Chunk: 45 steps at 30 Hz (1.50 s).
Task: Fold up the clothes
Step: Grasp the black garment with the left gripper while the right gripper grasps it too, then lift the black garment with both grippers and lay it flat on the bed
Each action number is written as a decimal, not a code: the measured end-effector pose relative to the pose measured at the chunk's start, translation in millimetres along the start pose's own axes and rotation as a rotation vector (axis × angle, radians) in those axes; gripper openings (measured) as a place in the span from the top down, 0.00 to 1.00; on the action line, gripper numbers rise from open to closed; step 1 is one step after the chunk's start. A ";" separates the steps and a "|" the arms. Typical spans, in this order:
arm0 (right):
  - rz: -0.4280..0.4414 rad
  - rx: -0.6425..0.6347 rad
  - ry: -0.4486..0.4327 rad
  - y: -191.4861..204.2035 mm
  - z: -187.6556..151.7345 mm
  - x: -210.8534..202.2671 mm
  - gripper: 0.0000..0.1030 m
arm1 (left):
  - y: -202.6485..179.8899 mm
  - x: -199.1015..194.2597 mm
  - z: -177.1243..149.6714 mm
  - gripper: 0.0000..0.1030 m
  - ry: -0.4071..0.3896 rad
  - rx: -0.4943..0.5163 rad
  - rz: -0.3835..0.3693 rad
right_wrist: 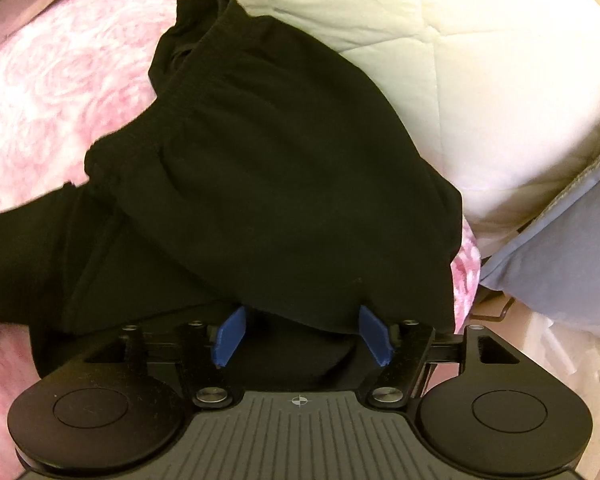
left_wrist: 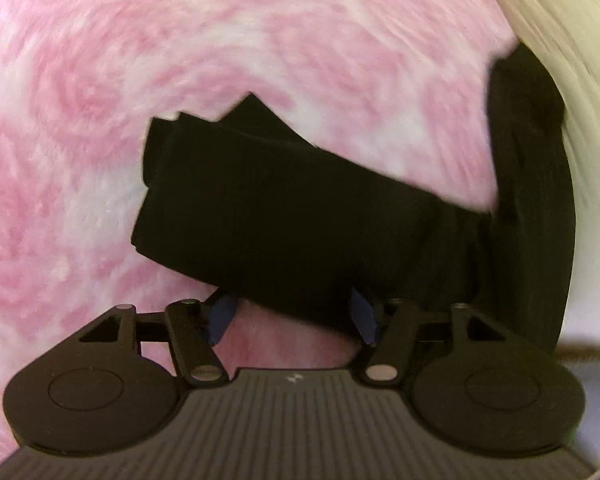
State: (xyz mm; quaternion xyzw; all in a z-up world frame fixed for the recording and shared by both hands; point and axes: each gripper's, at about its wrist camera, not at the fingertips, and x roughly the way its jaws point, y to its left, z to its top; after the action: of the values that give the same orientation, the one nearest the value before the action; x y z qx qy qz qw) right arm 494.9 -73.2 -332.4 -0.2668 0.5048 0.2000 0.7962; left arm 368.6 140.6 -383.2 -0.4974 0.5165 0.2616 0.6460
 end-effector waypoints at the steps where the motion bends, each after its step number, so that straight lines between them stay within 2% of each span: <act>1: 0.009 0.011 -0.004 -2.2 1.0 0.1 0.35 | 1.6 1.7 2.7 0.41 -0.012 -0.027 -0.012; 5: 0.009 -0.015 -0.041 -1.6 4.1 1.3 0.35 | 7.1 8.0 13.5 0.44 -0.059 -0.131 -0.064; 7: -0.010 -0.049 -0.059 1.9 5.5 2.3 0.35 | -0.8 3.4 18.7 0.46 -0.106 -0.105 -0.124; 10: -0.057 -0.123 -0.084 9.3 5.4 5.4 0.34 | -0.9 12.9 26.2 0.45 -0.085 -0.167 -0.113; 12: -0.095 -0.181 -0.108 14.1 4.4 7.6 0.34 | -0.9 19.3 31.3 0.39 -0.071 -0.208 -0.105; 14: -0.138 -0.234 -0.143 16.4 3.3 8.4 0.34 | -2.4 21.8 33.7 0.37 -0.073 -0.247 -0.104; 18: -0.210 -0.340 -0.187 23.7 2.5 9.0 0.33 | -16.3 27.4 37.1 0.37 -0.083 -0.235 -0.095; 20: -0.239 -0.399 -0.205 27.2 2.2 6.9 0.31 | -6.1 22.1 37.4 0.39 -0.089 -0.251 -0.117; 21: -0.238 -0.431 -0.212 28.5 1.9 4.0 0.31 | -4.4 22.0 36.4 0.46 -0.092 -0.255 -0.123; 22: -0.233 -0.456 -0.221 29.0 1.0 3.0 0.31 | -1.9 22.3 35.4 0.58 -0.088 -0.241 -0.105; 25: -0.225 -0.498 -0.220 30.5 -1.2 14.0 0.31 | 0.2 25.1 36.3 0.73 -0.077 -0.176 -0.077; 26: -0.196 -0.512 -0.194 29.5 0.6 21.0 0.48 | 0.3 23.7 37.0 0.79 -0.075 -0.155 -0.083; 27: -0.167 -0.519 -0.170 28.3 2.8 26.5 0.73 | 1.1 20.5 37.8 0.88 -0.072 -0.140 -0.108; 28: -0.132 -0.483 -0.159 25.6 7.7 23.2 0.90 | 2.7 16.1 38.1 0.90 -0.072 -0.127 -0.130; 29: -0.098 -0.448 -0.152 22.7 12.2 19.0 0.91 | 10.4 2.2 34.7 0.91 -0.095 -0.129 -0.132; 32: -0.019 -0.364 -0.208 13.0 18.7 -10.7 0.92 | 33.3 -39.4 24.5 0.93 -0.165 -0.133 -0.136; 38: 0.130 -0.262 -0.342 16.2 26.3 -95.1 0.94 | 79.1 -122.8 4.2 0.94 -0.305 -0.142 -0.144; 43: 0.301 -0.285 -0.449 55.4 24.1 -170.4 0.94 | 118.9 -193.2 -13.6 0.94 -0.424 -0.151 -0.149; 45: 0.377 -0.318 -0.487 77.5 19.1 -201.8 0.95 | 161.6 -238.7 -33.8 0.94 -0.502 -0.205 -0.145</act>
State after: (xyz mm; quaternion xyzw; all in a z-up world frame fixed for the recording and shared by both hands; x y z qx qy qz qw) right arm 379.8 -10.9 -159.3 -0.2340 0.3029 0.4776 0.7909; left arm 138.5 211.2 -221.0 -0.5155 0.2745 0.3806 0.7170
